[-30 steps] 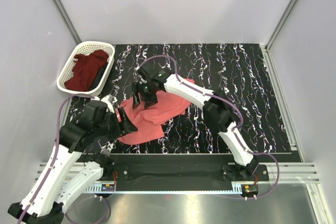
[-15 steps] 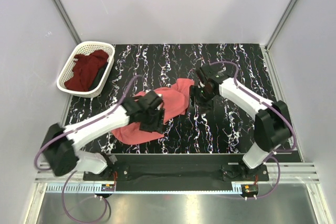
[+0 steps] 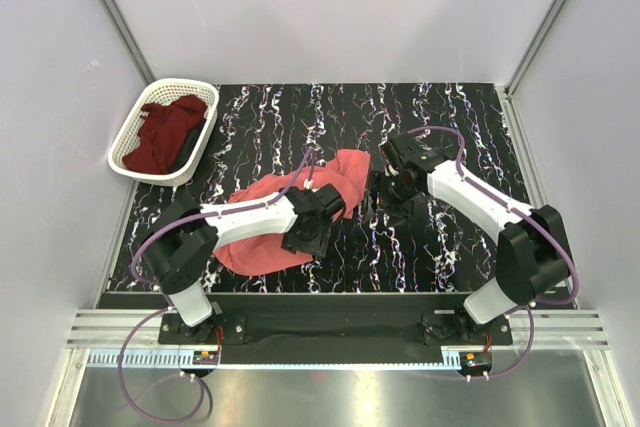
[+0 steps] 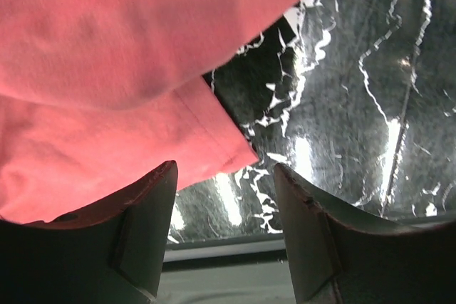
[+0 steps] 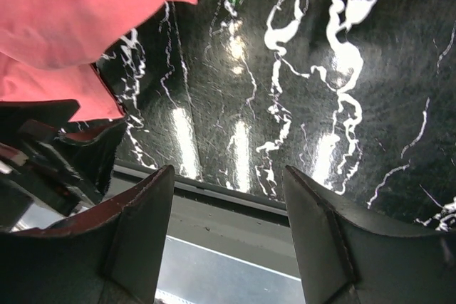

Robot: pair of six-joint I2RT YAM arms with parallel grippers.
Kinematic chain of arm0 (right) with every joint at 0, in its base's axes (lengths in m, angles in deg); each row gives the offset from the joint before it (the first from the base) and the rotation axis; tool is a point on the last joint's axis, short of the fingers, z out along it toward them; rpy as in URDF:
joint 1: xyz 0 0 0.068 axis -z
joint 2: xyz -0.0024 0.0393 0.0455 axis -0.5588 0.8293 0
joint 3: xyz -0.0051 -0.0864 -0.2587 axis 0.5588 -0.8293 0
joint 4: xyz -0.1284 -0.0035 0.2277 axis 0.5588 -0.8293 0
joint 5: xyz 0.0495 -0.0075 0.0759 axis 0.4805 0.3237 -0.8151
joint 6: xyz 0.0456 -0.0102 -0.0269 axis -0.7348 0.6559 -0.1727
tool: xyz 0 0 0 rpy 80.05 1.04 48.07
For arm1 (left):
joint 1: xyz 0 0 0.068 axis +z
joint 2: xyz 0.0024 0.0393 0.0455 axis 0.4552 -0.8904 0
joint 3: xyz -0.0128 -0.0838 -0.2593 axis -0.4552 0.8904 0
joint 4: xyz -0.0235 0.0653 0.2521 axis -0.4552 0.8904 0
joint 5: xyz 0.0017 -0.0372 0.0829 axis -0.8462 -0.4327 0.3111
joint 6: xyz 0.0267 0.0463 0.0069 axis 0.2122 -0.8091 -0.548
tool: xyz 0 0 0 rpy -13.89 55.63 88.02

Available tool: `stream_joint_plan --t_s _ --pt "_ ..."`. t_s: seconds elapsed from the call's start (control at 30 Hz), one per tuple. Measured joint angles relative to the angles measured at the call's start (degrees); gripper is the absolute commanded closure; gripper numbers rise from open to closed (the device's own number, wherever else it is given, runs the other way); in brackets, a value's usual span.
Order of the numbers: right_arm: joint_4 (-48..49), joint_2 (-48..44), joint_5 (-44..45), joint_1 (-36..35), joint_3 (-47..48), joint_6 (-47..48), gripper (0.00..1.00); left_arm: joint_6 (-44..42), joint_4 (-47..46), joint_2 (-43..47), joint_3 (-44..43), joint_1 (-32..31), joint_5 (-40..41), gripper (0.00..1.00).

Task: Fold and stack the t-shirts
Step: Flatten the tshirt out

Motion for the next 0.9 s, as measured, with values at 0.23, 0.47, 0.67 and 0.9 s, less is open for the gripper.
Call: stream_joint_plan --t_s 0.23,0.47,0.67,0.9 --pt "2.08 4.90 -0.55 0.02 3.02 -0.17 0.36 0.46 -3.91 -2.62 0.85 0.00 0.46 0.66" --pt "4.96 12.39 -1.90 0.02 7.23 -0.35 0.51 0.11 -6.36 0.11 3.96 0.22 2.01 1.00" --pt "8.61 18.32 -3.82 0.04 8.50 -1.03 0.62 -0.02 -2.67 11.21 9.97 0.22 1.46 1.00" --pt "9.73 20.41 -5.25 0.07 9.31 -1.46 0.44 -1.55 11.17 28.79 -3.58 0.22 5.18 1.00"
